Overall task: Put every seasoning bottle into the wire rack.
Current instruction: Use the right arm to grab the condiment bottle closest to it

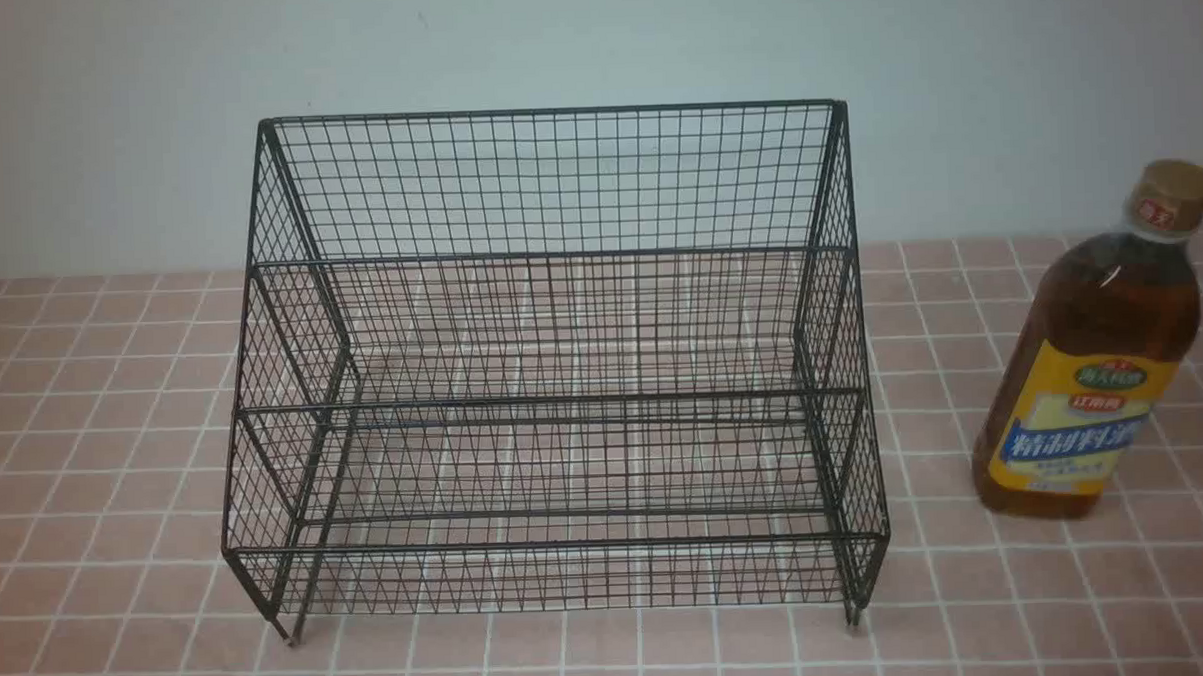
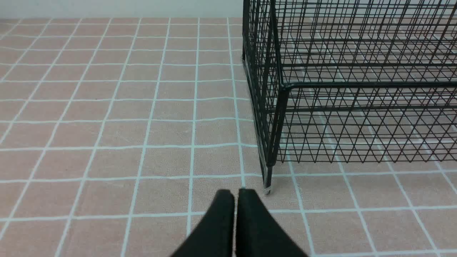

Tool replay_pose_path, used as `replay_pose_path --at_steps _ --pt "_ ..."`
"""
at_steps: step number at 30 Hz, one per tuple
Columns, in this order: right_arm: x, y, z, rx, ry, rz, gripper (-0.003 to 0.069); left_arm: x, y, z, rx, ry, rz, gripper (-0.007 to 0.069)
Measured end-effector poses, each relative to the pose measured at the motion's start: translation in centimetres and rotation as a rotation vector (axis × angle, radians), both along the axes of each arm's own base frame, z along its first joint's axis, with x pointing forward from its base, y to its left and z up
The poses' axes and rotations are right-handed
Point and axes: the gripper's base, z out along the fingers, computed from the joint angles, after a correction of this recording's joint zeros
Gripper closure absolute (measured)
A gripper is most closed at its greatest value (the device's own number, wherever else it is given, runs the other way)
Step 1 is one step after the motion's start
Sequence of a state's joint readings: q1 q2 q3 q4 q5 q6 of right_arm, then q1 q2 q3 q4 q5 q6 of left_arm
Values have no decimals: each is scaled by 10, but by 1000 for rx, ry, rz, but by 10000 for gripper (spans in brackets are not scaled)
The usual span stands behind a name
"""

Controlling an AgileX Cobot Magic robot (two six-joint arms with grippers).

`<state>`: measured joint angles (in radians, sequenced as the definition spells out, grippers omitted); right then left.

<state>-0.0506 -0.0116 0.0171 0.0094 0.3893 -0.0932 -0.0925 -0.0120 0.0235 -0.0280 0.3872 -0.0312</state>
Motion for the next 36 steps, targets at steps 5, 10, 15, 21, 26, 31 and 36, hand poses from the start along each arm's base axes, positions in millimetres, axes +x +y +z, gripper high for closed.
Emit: replay_pose_path --at_steps 5,10,15,21,26,31,36 --pt "0 0 0 0 0 0 673 0 0 0 0 0 0 631" --pt "0 0 0 0 0 0 673 0 0 0 0 0 0 631" --pt "0 0 0 0 0 0 673 0 0 0 0 0 0 631" --pt "0 0 0 0 0 0 673 0 0 0 0 0 0 631" --pt "0 0 0 0 0 0 673 0 0 0 0 0 0 631" --pt "0 0 0 17 -4 1 673 0 0 0 0 0 0 631" --pt "2 4 6 316 -107 -3 673 0 0 0 0 0 0 631"
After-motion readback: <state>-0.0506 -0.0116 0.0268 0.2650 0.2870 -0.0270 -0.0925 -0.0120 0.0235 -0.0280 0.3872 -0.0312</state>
